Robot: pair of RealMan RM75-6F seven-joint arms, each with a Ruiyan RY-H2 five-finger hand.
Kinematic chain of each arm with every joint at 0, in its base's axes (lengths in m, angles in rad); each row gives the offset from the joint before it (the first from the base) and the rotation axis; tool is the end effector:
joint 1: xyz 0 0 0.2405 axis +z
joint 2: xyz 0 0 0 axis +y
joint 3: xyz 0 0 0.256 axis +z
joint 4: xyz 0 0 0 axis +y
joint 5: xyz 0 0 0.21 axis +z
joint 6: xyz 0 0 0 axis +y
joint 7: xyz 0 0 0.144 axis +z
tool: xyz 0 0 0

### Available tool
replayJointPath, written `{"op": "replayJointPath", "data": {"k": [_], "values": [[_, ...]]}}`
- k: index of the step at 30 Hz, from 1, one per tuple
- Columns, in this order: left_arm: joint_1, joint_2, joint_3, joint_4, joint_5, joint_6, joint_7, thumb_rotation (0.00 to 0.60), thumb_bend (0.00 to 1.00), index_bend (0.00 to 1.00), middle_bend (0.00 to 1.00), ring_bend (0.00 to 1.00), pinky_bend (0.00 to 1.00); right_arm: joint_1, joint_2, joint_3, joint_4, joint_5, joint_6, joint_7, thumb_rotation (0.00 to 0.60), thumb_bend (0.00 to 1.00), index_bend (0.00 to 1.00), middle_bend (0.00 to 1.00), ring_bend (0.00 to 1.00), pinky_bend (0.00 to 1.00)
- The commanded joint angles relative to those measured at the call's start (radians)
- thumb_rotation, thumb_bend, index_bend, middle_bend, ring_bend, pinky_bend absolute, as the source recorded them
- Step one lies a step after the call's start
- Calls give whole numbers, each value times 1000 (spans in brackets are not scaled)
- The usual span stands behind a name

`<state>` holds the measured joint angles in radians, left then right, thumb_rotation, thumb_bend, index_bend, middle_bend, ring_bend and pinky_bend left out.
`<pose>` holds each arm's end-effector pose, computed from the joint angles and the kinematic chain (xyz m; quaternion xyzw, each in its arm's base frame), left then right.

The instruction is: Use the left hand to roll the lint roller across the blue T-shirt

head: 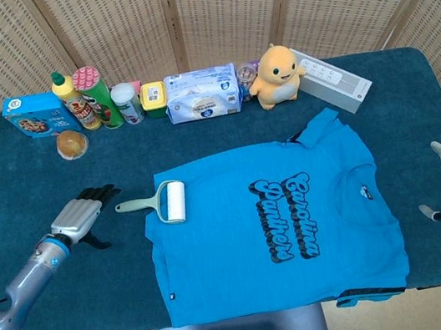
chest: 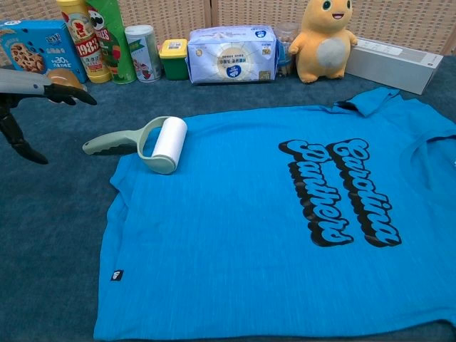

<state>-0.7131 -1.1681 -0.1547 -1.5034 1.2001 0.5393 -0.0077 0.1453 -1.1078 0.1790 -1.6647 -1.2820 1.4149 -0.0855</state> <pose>-0.2282 0.3549 0.0690 -0.7643 -0.4665 -0.2318 0.3801 -0.3091 -0.2232 0.1778 0.5356 -0.3976 0.3819 0.6397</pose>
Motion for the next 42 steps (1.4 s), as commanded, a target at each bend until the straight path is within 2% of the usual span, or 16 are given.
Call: {"op": "replayJointPath", "data": {"k": [1, 9, 16, 29, 35, 38, 42], "values": [[-43, -34, -3, 42, -37, -48, -10, 600, 10, 0, 0, 0, 0, 1, 1, 2, 0, 4, -3, 3, 600, 0, 61, 0, 0, 0], [-123, -82, 14, 107, -110, -135, -13, 600, 9, 0, 0, 0, 0, -2, 12, 7, -4, 12, -6, 24, 600, 0, 62, 0, 0, 0], [-174, -112, 45, 130, -153, -169, 12, 600, 11, 0, 0, 0, 0, -10, 23, 10, -15, 6, 8, 43, 600, 0, 62, 0, 0, 0], [-276, -150, 132, 125, -323, -140, 97, 600, 28, 0, 1, 0, 0, -20, 40, 12, -28, -5, 22, 68, 600, 0, 62, 0, 0, 0], [-323, -164, 175, 103, -436, -92, 143, 600, 29, 0, 142, 3, 17, -20, 42, 10, -31, -8, 19, 73, 600, 0, 61, 0, 0, 0], [-342, -179, 194, 96, -481, -46, 177, 600, 31, 0, 273, 57, 73, -21, 42, 9, -33, -12, 21, 73, 600, 0, 61, 0, 0, 0], [-369, -199, 221, 87, -549, 1, 230, 600, 38, 5, 346, 109, 118, -22, 44, 9, -34, -12, 23, 76, 600, 0, 61, 0, 0, 0]]}}
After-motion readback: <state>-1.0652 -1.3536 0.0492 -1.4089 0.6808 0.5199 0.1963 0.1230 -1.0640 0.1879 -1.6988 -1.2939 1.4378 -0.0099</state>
